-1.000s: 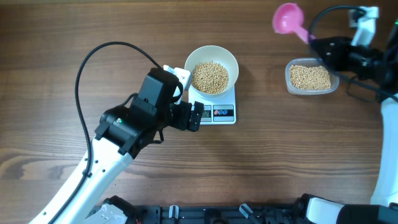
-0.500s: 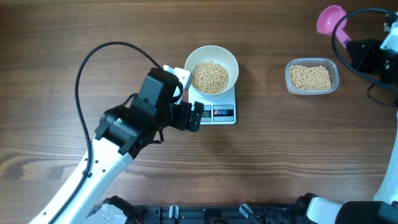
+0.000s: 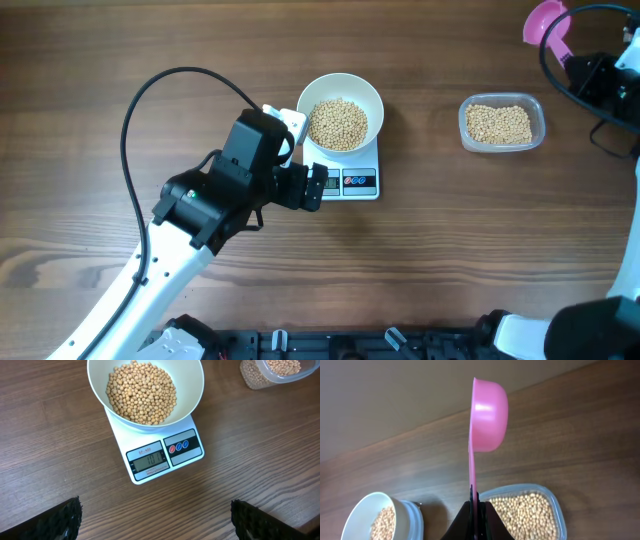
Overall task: Scoop item into bowl and weigh 150g on scale
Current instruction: 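Raise the pink scoop and swing it right past the tub, then lower the pink scoop into the soybean tub with the right gripper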
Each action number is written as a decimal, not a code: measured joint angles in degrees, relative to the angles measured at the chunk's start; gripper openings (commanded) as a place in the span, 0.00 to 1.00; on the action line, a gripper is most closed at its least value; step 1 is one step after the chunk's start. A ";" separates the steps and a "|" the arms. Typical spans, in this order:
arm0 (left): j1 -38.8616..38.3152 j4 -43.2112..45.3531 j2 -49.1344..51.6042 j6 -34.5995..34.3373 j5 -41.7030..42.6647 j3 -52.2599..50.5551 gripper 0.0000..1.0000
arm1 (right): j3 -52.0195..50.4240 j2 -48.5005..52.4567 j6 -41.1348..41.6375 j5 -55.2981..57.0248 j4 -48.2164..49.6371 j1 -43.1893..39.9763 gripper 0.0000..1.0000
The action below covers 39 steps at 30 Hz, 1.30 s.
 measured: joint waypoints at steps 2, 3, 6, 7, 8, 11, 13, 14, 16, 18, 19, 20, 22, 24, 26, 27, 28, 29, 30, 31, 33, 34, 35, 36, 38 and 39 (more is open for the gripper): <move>0.00 0.00 0.00 -0.02 0.00 0.00 1.00 | 0.00 0.96 0.31 0.00 1.20 0.00 0.04; 0.00 0.00 0.00 0.00 0.00 0.00 1.00 | 0.00 1.44 0.39 0.02 1.86 0.00 0.04; 0.00 0.00 0.00 0.00 0.00 0.00 1.00 | 0.00 1.99 0.59 0.00 3.63 0.00 0.04; 0.00 0.00 0.00 0.00 0.00 0.00 1.00 | 0.00 1.99 0.66 0.00 4.13 0.00 0.04; 0.00 0.00 0.00 -0.02 0.00 0.00 1.00 | 0.00 1.99 0.74 0.00 4.37 0.00 0.04; 0.00 0.00 0.00 0.00 0.00 0.00 1.00 | 0.00 1.99 0.76 -0.17 4.42 0.00 0.04; 0.00 0.00 0.00 0.00 0.00 0.00 1.00 | 0.00 1.99 0.76 -1.03 4.00 0.00 0.04; 0.00 0.00 0.00 0.00 0.00 0.00 1.00 | 0.00 1.97 0.76 -1.62 3.23 -0.11 0.04; 0.00 0.00 0.00 0.00 0.00 0.00 1.00 | 0.00 1.95 0.72 -2.49 0.87 -0.39 0.04; 0.00 0.00 0.00 0.00 0.00 0.00 1.00 | 0.00 1.44 -0.28 -3.02 -3.19 -1.20 0.04; 0.00 0.00 0.00 0.00 0.00 0.00 1.00 | 0.00 1.03 -1.01 -3.17 -4.98 -1.66 0.04; 0.00 0.00 0.00 0.00 0.00 0.00 1.00 | 0.02 0.28 -2.49 -3.37 -7.67 -2.38 0.04; 0.00 0.02 0.00 0.00 0.00 0.00 1.00 | 0.11 -1.40 -6.91 -3.52 -12.35 -3.45 0.04; 0.00 0.02 0.00 0.00 0.00 0.00 1.00 | 0.31 -3.17 -12.61 -3.45 -17.75 -4.13 0.04; 0.00 0.02 0.00 0.00 0.00 0.00 1.00 | 0.48 -4.90 -18.88 -3.48 -21.59 -4.17 0.04; 0.00 0.00 0.00 0.00 0.00 0.00 1.00 | 0.61 -5.14 -21.09 -3.37 -22.60 -4.15 0.04; 0.00 0.00 0.00 0.00 0.00 0.00 1.00 | 0.66 -5.18 -22.71 -2.84 -23.17 -4.13 0.04; 0.00 0.00 0.00 0.00 0.00 0.00 1.00 | 0.63 -5.16 -24.06 -2.05 -23.41 -4.13 0.04; 0.00 0.00 0.00 0.00 0.00 0.00 1.00 | 0.66 -5.01 -24.87 -1.42 -23.52 -4.13 0.04; 0.00 0.00 0.00 0.00 0.00 0.00 1.00 | 0.66 -4.87 -25.77 -0.79 -23.76 -4.13 0.04; 0.00 0.00 0.00 0.00 0.00 0.00 1.00 | 0.66 -4.57 -26.99 0.07 -24.48 -4.13 0.04; 0.00 0.00 0.00 0.00 0.00 0.00 1.00 | 0.63 -4.37 -27.41 0.44 -24.55 -4.13 0.04; 0.00 0.00 0.00 0.00 0.00 0.00 1.00 | 0.63 -4.20 -27.76 0.83 -24.35 -4.13 0.04; 0.00 0.02 0.00 0.00 0.00 0.00 1.00 | 0.63 -3.98 -27.98 1.31 -24.02 -4.13 0.04; 0.00 0.00 0.00 0.00 0.00 0.00 1.00 | 0.63 -3.56 -28.35 2.29 -23.08 -4.13 0.04; 0.00 0.02 0.00 0.00 0.00 0.00 1.00 | 0.63 -3.26 -28.55 3.02 -22.51 -4.11 0.04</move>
